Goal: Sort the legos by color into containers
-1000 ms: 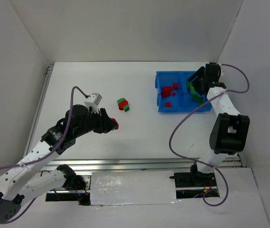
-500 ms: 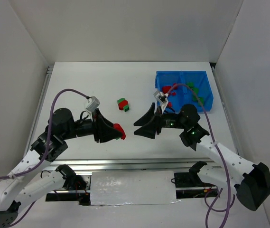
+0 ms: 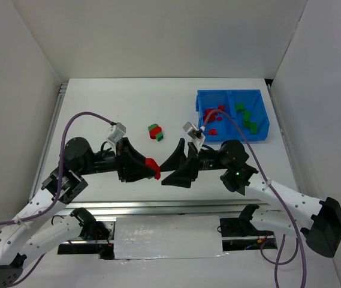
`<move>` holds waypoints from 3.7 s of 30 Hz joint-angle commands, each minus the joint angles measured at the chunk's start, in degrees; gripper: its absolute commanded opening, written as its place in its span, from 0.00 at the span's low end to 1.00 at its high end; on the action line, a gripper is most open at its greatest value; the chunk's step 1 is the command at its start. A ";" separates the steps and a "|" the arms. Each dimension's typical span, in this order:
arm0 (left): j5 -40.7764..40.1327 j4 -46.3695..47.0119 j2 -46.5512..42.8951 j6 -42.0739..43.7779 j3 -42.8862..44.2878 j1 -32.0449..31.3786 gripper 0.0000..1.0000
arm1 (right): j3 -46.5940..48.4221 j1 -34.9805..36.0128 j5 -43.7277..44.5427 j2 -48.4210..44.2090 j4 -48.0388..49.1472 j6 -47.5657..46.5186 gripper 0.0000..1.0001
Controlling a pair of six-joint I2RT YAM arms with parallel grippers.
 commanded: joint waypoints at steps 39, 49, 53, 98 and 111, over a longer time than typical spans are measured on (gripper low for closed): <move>-4.33 3.63 -5.22 1.78 -0.51 0.08 0.59 | 5.22 3.09 7.80 2.61 2.17 -2.22 0.00; -3.35 2.67 -3.46 2.30 -0.86 0.08 0.15 | 7.32 3.09 8.41 3.05 1.48 -2.12 0.00; -8.18 -2.59 -3.99 3.53 0.72 0.08 0.00 | 5.75 1.34 9.02 1.74 -0.97 -4.32 0.00; -34.83 -22.38 4.88 -10.60 9.94 0.52 0.00 | 3.66 -15.58 21.76 -4.21 -23.07 -29.09 1.00; -31.13 -16.94 7.61 -36.54 4.50 0.96 0.00 | 5.56 12.06 54.80 0.14 -20.39 -29.11 0.94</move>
